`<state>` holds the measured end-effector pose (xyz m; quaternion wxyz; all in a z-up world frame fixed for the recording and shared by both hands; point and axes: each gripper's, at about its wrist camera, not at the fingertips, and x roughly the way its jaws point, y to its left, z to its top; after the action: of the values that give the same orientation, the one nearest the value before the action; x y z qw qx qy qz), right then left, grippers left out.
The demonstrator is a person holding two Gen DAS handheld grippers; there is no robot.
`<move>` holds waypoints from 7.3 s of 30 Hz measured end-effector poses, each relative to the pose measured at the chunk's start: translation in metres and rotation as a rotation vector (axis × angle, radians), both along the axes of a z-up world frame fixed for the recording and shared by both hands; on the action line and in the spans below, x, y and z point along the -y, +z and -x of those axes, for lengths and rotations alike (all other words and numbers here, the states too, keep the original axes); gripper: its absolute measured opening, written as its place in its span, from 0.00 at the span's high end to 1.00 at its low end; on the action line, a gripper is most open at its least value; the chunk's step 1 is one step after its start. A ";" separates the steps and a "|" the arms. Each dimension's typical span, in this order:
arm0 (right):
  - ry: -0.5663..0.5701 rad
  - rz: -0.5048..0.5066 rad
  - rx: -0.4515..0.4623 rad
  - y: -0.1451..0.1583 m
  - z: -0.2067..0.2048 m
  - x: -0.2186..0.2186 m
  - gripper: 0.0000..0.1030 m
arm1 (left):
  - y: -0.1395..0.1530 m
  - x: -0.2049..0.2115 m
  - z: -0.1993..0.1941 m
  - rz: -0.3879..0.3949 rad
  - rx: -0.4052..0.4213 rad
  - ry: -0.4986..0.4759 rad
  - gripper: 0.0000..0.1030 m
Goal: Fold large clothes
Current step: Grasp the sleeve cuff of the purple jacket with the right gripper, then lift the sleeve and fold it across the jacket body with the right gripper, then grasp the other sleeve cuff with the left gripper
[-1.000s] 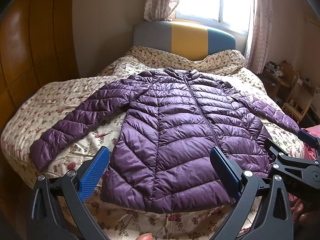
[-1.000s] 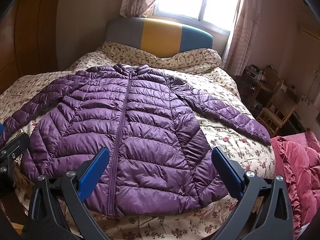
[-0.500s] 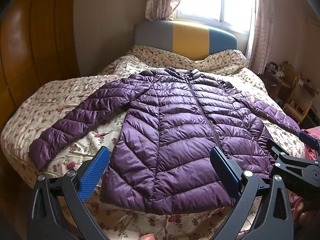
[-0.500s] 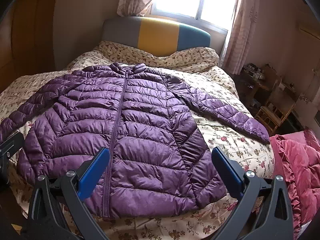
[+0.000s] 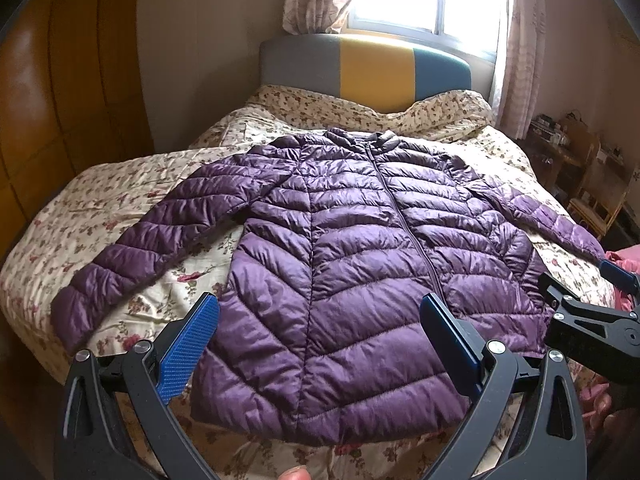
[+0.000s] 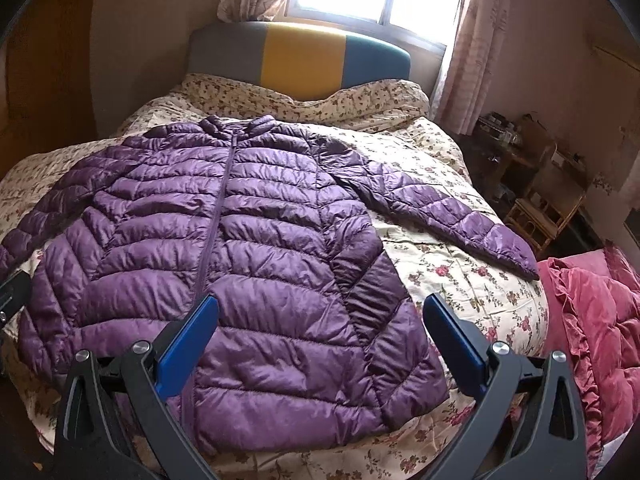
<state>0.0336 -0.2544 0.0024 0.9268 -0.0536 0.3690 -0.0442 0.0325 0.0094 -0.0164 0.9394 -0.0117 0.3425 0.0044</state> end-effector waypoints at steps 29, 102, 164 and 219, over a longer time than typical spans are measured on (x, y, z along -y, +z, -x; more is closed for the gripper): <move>-0.513 0.199 -0.170 -0.058 -0.165 0.249 0.10 | -0.049 0.017 -0.194 0.004 -0.093 -0.028 0.03; 0.225 0.277 -0.118 -0.069 -0.319 -0.080 0.92 | -0.085 -0.075 -0.274 0.113 -0.175 0.032 0.09; 0.017 -0.064 -0.198 -0.121 -0.339 0.021 0.10 | -0.066 -0.031 -0.292 0.255 -0.103 -0.024 0.33; 0.003 -0.012 -0.154 -0.121 -0.335 0.016 0.08 | -0.113 -0.329 0.025 0.870 -0.043 1.031 0.57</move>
<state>0.3683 -0.2704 -0.1187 0.8961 -0.0520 0.4394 -0.0363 0.0073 0.3386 -0.1295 0.7200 -0.5508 0.2824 0.3139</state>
